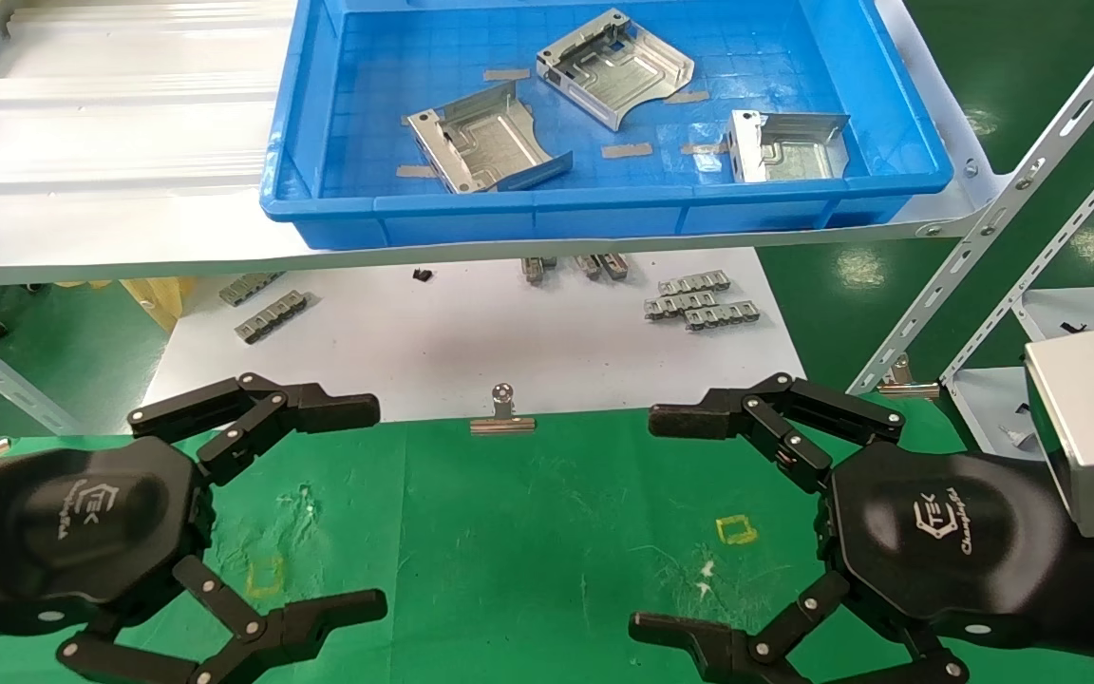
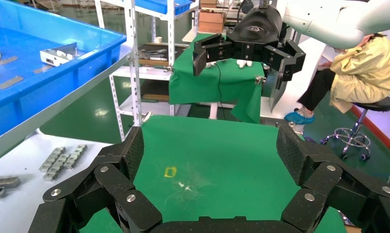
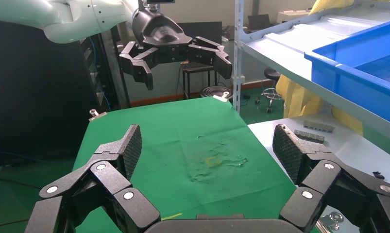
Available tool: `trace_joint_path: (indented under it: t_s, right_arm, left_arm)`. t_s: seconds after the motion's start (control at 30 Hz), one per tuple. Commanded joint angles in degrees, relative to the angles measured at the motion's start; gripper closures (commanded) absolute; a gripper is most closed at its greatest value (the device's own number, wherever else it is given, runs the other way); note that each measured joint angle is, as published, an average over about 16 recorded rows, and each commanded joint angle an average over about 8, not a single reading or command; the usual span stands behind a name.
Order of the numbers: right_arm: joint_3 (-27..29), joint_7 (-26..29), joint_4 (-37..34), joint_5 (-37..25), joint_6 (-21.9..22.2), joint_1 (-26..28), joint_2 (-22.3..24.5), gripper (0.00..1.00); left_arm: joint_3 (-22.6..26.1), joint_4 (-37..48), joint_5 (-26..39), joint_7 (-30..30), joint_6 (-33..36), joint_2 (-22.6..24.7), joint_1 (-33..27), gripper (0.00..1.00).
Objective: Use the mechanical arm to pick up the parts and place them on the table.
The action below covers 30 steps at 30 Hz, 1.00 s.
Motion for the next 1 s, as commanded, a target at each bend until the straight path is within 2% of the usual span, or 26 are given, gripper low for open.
trace_joint_path:
  t_s: [0.03, 0.3, 0.33, 0.57, 0.6, 1.0]
  right_arm:
    - [0.0, 0.0, 0.0, 0.0, 0.0, 0.0, 0.0, 0.00]
    - [0.0, 0.0, 0.0, 0.0, 0.0, 0.0, 0.0, 0.00]
    - [0.0, 0.0, 0.0, 0.0, 0.0, 0.0, 0.0, 0.00]
    - [0.0, 0.0, 0.0, 0.0, 0.0, 0.0, 0.0, 0.00]
    - [0.0, 0.0, 0.0, 0.0, 0.0, 0.0, 0.0, 0.00]
    - [0.0, 0.0, 0.0, 0.0, 0.0, 0.0, 0.0, 0.00]
  left_arm:
    - [0.0, 0.0, 0.0, 0.0, 0.0, 0.0, 0.0, 0.00]
    - [0.0, 0.0, 0.0, 0.0, 0.0, 0.0, 0.0, 0.00]
    - [0.0, 0.0, 0.0, 0.0, 0.0, 0.0, 0.0, 0.05]
    - [0.0, 0.0, 0.0, 0.0, 0.0, 0.0, 0.0, 0.93]
    - [0.0, 0.0, 0.0, 0.0, 0.0, 0.0, 0.0, 1.00]
    - [0.0, 0.0, 0.0, 0.0, 0.0, 0.0, 0.0, 1.00]
